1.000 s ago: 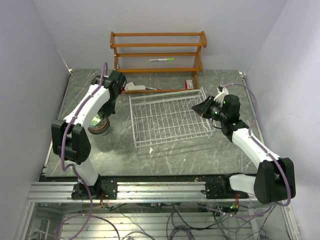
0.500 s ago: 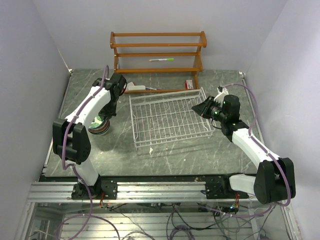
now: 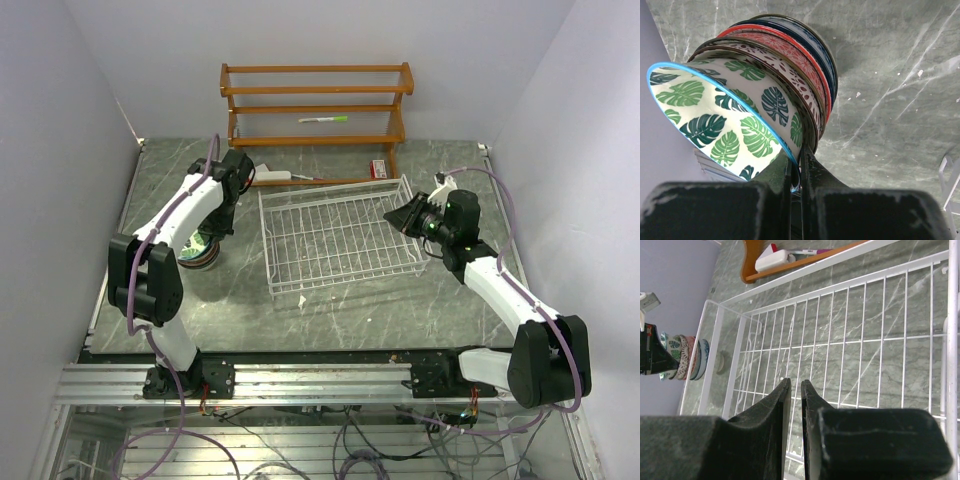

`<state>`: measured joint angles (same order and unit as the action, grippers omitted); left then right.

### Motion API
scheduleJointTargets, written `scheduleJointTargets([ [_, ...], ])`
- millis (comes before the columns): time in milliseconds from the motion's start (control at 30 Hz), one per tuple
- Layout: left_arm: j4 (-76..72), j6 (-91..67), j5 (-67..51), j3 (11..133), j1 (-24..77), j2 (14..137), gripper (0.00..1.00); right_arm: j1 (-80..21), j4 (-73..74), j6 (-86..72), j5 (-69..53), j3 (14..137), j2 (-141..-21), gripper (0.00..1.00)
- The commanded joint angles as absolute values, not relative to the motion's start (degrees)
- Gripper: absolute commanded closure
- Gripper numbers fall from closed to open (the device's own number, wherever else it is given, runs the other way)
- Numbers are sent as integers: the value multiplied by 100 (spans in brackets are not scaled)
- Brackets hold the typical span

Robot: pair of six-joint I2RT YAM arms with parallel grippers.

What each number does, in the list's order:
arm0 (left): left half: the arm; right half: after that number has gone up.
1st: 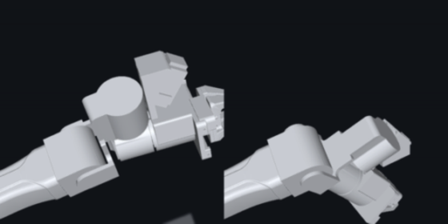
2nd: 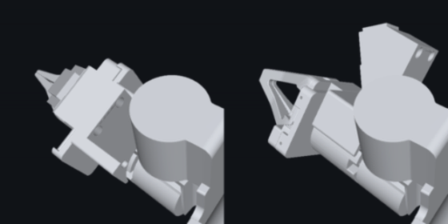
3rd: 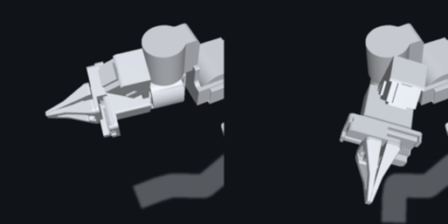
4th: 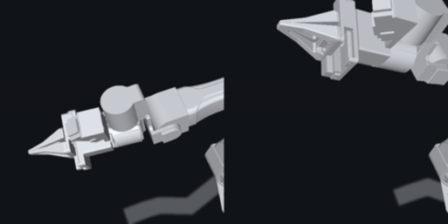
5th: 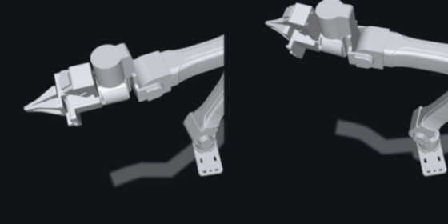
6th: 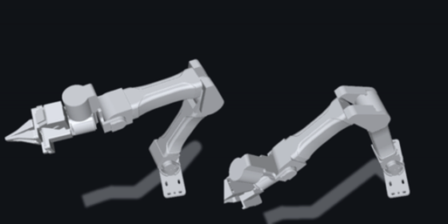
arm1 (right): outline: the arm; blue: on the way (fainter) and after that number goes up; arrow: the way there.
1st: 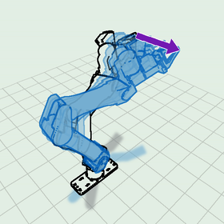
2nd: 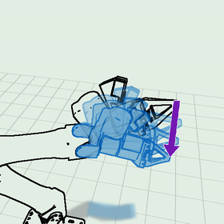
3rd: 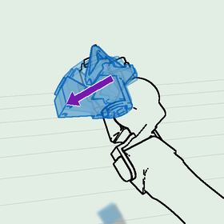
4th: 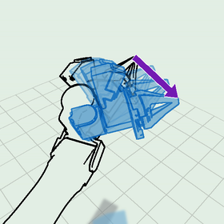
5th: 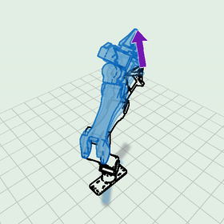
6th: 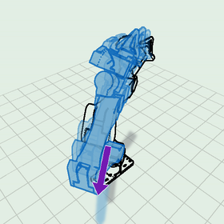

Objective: Unload the bowls from the dish rack

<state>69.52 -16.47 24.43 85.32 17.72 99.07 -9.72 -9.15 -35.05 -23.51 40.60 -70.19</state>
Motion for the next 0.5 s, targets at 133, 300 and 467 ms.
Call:
scheduleJointTargets([
  [133, 6968, -1634, 2587, 8663, 1740, 9958, 79, -941, -1068, -3437, -2297, 3979, -7066, 86],
  [300, 6986, -1644, 2619, 8697, 1740, 9976, 76, -949, -1089, -3454, -2303, 3964, -7089, 86],
  [467, 7014, -1654, 2674, 8755, 1735, 9924, 68, -948, -1106, -3471, -2327, 3976, -7095, 86],
])
